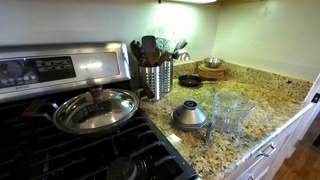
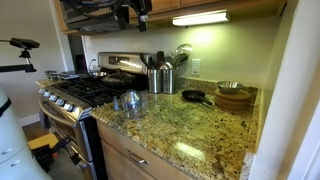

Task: Put the blade in the blender and cover it with the grey lid

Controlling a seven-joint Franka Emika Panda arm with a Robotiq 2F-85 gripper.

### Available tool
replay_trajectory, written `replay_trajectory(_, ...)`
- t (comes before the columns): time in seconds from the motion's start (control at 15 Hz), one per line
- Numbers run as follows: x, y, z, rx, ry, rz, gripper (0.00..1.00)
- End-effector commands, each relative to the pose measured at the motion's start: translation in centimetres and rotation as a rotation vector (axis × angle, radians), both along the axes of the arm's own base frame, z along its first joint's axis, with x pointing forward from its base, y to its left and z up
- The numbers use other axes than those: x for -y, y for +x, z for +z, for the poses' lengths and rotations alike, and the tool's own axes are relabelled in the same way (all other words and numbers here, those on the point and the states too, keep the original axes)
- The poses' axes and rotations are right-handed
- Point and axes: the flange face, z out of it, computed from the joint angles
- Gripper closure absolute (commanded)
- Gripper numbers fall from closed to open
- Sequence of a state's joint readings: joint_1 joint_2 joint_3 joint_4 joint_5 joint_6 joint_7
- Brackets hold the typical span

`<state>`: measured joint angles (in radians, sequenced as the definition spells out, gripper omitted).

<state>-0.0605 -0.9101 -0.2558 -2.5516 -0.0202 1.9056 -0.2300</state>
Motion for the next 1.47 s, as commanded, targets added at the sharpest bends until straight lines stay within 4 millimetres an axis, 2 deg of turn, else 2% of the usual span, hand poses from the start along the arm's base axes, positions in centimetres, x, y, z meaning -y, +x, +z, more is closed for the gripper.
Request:
replay_trajectory(0.0,0.0,0.0,0.1,-0.001,0.0,0.0,0.0)
replay_trajectory(0.27,0.0,0.0,0.1,-0.001,0.0,0.0,0.0)
replay_trajectory(0.47,-1.6,1.2,-0.8,-0.018,-0.007,0.036,0.0)
replay_trajectory(0.73,-6.1,3.2,-2.1,-0.034,-0.057,0.131,0.0)
replay_trajectory(1.07,-13.8,5.7,-4.5,-0.006,-0.114,0.247,0.0)
replay_trajectory(1.2,-16.2,6.4,-5.6,-0.002,-0.125,0.281,0.0)
replay_trajectory(1.27,-17.0,6.7,-6.1,-0.01,-0.134,0.299,0.0)
replay_trajectory(1.33,-15.8,6.2,-5.0,-0.015,-0.143,0.292,0.0)
replay_trajectory(1.4,-16.3,6.4,-5.4,-0.026,-0.148,0.302,0.0)
